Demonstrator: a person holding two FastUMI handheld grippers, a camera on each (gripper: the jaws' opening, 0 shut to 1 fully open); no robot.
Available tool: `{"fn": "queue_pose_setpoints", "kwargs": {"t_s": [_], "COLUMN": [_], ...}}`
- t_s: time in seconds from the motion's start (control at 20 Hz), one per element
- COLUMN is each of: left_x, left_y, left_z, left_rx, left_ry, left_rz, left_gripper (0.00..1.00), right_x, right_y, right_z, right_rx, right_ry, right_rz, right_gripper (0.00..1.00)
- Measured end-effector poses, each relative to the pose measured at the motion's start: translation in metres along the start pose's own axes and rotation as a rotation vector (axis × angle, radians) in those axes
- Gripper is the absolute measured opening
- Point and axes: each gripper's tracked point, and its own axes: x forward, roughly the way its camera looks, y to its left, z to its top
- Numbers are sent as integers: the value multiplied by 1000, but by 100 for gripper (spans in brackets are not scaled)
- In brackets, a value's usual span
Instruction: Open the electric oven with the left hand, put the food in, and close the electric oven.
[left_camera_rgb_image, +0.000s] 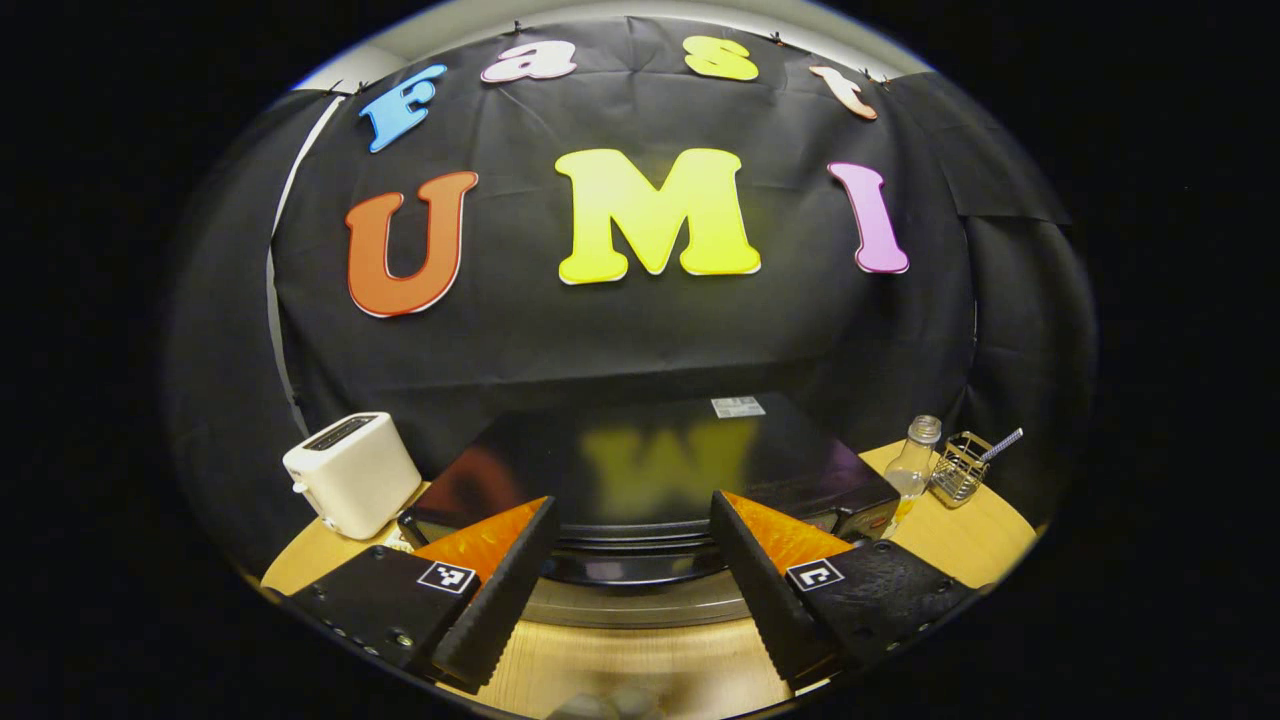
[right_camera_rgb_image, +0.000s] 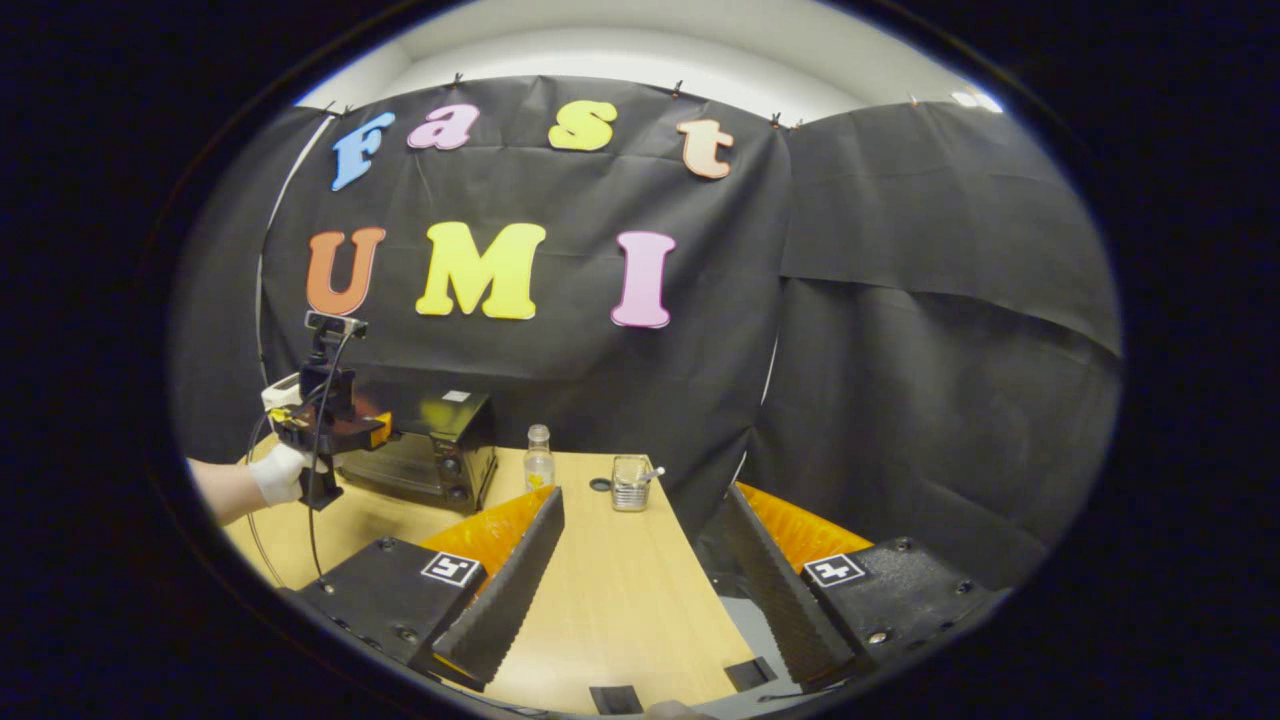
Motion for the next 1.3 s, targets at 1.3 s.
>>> {"fn": "queue_pose_setpoints", "kwargs": {"t_s": [1.3], "left_x": [-115], "left_y": [-7], "left_z": [-145], "left_rx": [-16], "left_ry": [224], "left_rz": [-68], "left_gripper": [96], "right_x": [-27], "right_y": [38], "right_z": [-40], "right_rx": [3], "right_ry": [73], "right_rz": [90], "right_gripper": [100]}}
